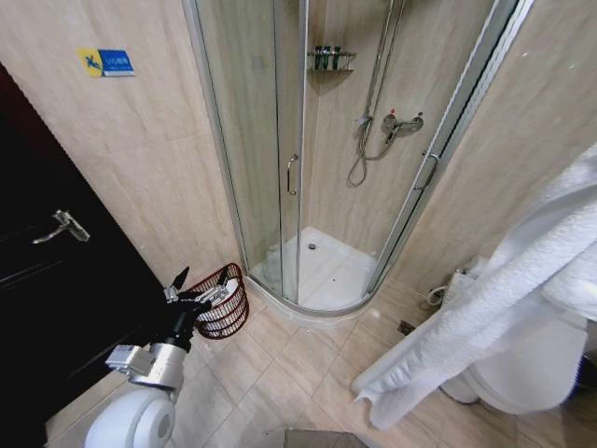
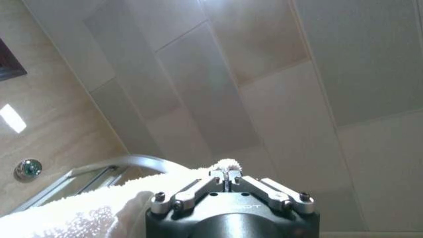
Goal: Discard the used towel into the hamper.
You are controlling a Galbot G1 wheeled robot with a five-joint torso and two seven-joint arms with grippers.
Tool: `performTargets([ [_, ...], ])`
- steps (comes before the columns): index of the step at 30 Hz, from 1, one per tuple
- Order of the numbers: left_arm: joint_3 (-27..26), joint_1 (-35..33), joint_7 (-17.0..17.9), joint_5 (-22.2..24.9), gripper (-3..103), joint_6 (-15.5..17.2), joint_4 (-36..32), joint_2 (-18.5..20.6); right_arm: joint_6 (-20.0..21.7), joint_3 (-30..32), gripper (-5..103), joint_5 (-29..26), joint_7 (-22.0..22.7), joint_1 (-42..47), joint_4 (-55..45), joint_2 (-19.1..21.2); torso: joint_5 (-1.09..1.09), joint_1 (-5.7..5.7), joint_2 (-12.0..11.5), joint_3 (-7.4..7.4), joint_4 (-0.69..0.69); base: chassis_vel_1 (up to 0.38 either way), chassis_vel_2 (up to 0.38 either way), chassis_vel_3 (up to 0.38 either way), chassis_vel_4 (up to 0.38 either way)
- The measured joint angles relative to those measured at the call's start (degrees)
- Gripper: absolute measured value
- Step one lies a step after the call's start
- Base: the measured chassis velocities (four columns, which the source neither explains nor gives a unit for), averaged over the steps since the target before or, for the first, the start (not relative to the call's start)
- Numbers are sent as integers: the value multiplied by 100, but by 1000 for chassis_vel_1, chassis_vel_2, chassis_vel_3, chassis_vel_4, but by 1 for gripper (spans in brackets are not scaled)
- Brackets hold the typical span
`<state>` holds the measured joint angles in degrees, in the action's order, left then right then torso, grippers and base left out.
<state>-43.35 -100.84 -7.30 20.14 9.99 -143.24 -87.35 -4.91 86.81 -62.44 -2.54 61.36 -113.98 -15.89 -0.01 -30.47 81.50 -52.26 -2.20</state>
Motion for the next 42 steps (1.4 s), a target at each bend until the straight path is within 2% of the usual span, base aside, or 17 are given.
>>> performTargets([
  [19,0,0,0,0,100,0,0,0,-37,58,2,-74,-19,-61,4,10,-1,24,-53,29,0,15,12,19,16],
  [42,0,0,0,0,100,0,0,0,35,36,2,-157,-21,-197,-16,83,3,37,-83,45,0,108,113,113,110],
])
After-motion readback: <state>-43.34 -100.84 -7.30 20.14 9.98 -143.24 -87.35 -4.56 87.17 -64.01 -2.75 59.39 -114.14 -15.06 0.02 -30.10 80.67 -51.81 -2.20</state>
